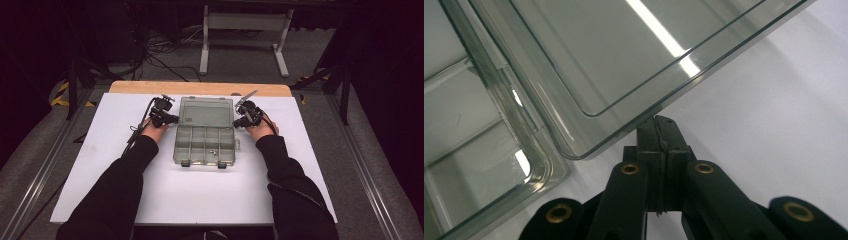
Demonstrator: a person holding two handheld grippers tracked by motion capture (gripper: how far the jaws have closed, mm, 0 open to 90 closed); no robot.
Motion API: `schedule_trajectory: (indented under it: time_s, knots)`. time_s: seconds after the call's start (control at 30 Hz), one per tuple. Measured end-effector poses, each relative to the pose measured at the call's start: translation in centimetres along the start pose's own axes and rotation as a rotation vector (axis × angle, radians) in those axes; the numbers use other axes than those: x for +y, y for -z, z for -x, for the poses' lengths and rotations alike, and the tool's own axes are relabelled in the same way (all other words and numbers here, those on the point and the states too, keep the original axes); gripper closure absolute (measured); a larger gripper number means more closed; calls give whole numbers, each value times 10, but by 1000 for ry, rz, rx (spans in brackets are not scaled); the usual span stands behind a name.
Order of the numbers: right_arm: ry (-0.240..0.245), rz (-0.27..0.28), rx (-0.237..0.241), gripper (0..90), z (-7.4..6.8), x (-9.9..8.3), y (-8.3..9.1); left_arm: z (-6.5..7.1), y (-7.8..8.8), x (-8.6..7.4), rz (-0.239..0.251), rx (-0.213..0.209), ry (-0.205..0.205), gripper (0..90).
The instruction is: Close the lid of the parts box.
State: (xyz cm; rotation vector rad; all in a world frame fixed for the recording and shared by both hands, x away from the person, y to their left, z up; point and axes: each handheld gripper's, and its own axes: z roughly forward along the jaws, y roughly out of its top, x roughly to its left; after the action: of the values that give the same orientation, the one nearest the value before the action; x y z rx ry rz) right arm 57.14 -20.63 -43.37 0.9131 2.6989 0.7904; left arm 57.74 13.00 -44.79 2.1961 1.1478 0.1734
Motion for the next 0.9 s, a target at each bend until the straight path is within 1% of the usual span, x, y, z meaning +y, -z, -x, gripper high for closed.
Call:
schedule_trajectory:
  time_s: [0.13,0.17,0.37,0.5,0.53,0.63,0.7,0.77,0.9]
  knots:
    - [8,-5,-6,899,0,2,-1,0,-1,1,-2,-4,7,898]
    - [8,-3,-7,900,-1,2,-1,0,-1,2,-2,-3,2,898]
    - [0,8,-1,900,2,3,-3,4,-3,4,-1,23,0,898]
    - [5,8,-8,900,1,4,-3,3,-3,5,0,17,-1,898]
    - [9,10,-11,899,1,4,-3,3,-3,4,5,11,-6,898]
    - [27,10,-28,899,0,5,-3,2,-3,4,10,4,-2,897]
    - [36,7,-39,899,-1,6,-3,2,-2,4,15,17,-7,897]
    - [40,10,-43,899,-2,7,-3,2,0,5,30,24,-8,897]
    - [39,30,-35,899,-1,8,-2,0,3,5,52,24,0,897]
